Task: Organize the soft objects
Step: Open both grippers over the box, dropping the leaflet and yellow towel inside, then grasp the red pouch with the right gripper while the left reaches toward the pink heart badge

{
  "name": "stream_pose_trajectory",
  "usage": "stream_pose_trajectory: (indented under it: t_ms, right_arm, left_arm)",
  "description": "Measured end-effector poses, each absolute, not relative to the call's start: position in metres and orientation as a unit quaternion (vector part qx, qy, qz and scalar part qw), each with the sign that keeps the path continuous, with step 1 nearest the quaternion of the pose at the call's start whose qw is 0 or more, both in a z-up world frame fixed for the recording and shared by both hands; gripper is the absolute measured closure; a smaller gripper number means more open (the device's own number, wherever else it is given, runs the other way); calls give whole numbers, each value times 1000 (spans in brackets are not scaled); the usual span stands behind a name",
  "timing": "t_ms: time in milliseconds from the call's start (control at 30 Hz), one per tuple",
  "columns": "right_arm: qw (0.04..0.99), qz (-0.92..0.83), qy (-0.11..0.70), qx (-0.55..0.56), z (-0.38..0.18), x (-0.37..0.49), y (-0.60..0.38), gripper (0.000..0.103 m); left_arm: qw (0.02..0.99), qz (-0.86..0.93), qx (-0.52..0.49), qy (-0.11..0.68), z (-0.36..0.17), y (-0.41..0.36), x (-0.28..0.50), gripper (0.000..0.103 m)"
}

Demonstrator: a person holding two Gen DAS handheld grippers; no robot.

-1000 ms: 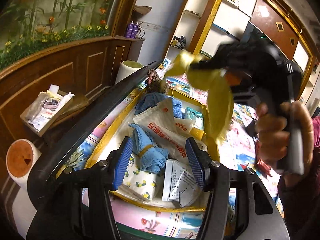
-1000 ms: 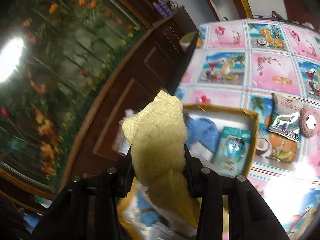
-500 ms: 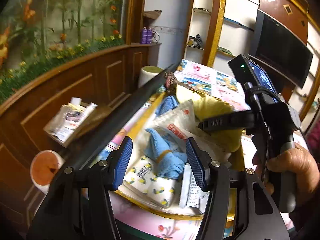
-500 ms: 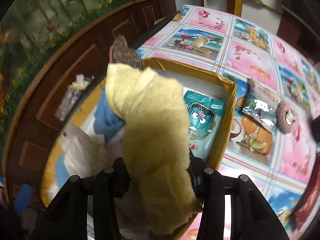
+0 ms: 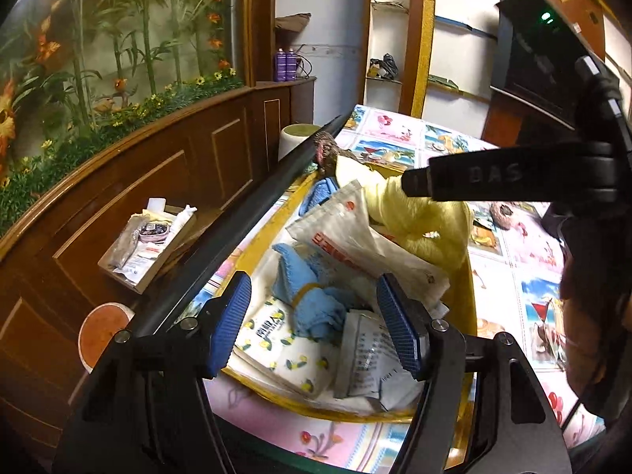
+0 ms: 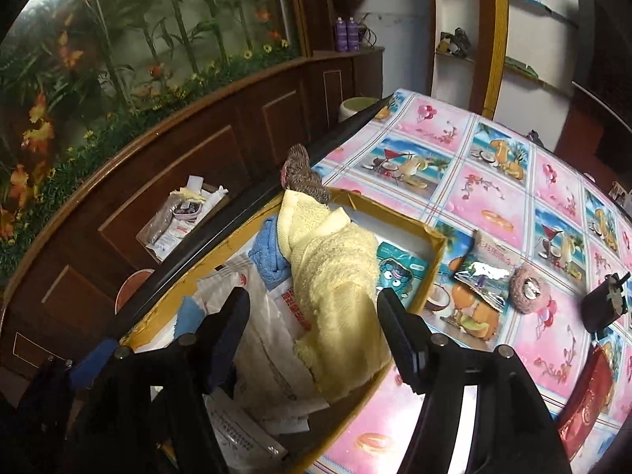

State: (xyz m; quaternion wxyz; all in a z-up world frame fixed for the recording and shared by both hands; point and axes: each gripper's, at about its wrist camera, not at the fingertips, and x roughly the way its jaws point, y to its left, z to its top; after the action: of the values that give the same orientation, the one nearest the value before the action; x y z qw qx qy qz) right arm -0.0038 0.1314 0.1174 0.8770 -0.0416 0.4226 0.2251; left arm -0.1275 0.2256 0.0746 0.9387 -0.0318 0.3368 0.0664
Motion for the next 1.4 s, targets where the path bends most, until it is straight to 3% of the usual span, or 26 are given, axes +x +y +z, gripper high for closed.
stream_pose_trajectory:
  t_ms: [500,1033,1400]
  right_arm:
    - [896,179,407,-9,120,-31,36,36]
    - [904,49,412,101,101,-46,-148,36]
    - [884,-16,440,161,75,-47,-232,36]
  left_arm:
    - [939,54,18,339,87,178,-137,36]
    - [927,5,83,367,79,99,-125,36]
    - [912,-103,12,397,72,79,-119,36]
